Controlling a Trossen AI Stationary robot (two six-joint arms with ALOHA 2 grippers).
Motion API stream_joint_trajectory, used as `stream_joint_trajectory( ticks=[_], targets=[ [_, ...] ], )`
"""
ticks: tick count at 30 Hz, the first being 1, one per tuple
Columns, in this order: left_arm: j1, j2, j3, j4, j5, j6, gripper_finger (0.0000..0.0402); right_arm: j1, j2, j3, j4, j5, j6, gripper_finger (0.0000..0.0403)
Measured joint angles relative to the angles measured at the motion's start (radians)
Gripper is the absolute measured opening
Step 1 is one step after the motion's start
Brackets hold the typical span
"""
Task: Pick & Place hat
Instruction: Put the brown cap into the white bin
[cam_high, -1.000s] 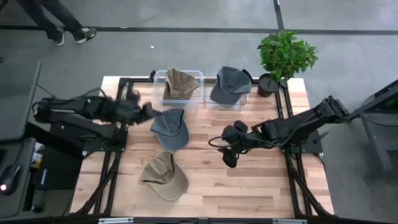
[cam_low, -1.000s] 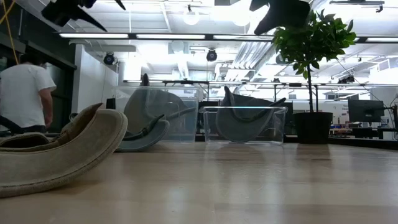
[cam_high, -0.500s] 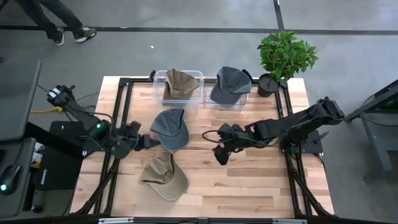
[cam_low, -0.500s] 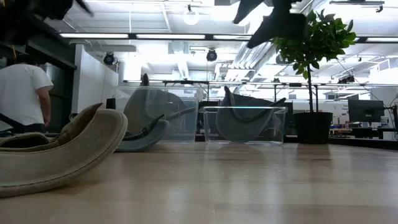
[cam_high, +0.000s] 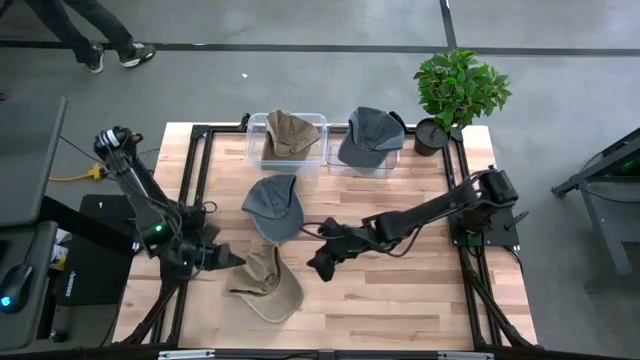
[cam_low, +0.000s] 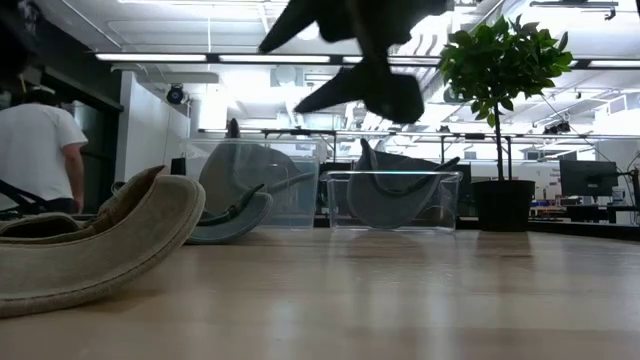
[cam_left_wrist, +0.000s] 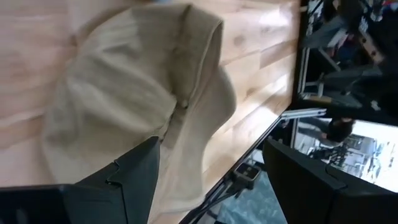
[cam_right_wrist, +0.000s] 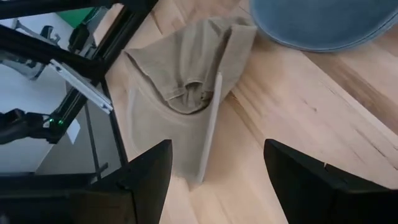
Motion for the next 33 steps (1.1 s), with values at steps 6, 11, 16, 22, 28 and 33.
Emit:
stream_joint_trajectory(
  ticks=[6, 11, 16, 22, 28, 33],
  targets=[
    [-0.025, 0.047, 0.000, -0.001, 0.003, -0.045, 0.0263, -0.007, 0.043, 0.000, 0.051, -0.004, 0.004, 0.0248],
    [-0.024, 0.076, 0.000, 0.004, 0.024, -0.054, 0.0263, -0.007, 0.045, 0.000, 0.063, 0.013, 0.002, 0.0248],
    [-0.024, 0.094, 0.000, 0.005, 0.027, -0.062, 0.0263, -0.007, 0.045, 0.000, 0.079, 0.015, 0.025, 0.0248],
    [-0.024, 0.098, 0.000, -0.013, 0.031, -0.052, 0.0263, -0.021, 0.052, 0.000, 0.088, 0.013, -0.005, 0.0248],
    [-0.024, 0.097, 0.000, -0.077, 0.166, -0.127, 0.0263, -0.032, 0.052, 0.000, 0.048, -0.013, -0.027, 0.0248],
    [-0.023, 0.097, 0.000, -0.132, 0.332, -0.266, 0.0263, -0.032, 0.052, 0.000, -0.019, -0.036, -0.027, 0.0248]
  ],
)
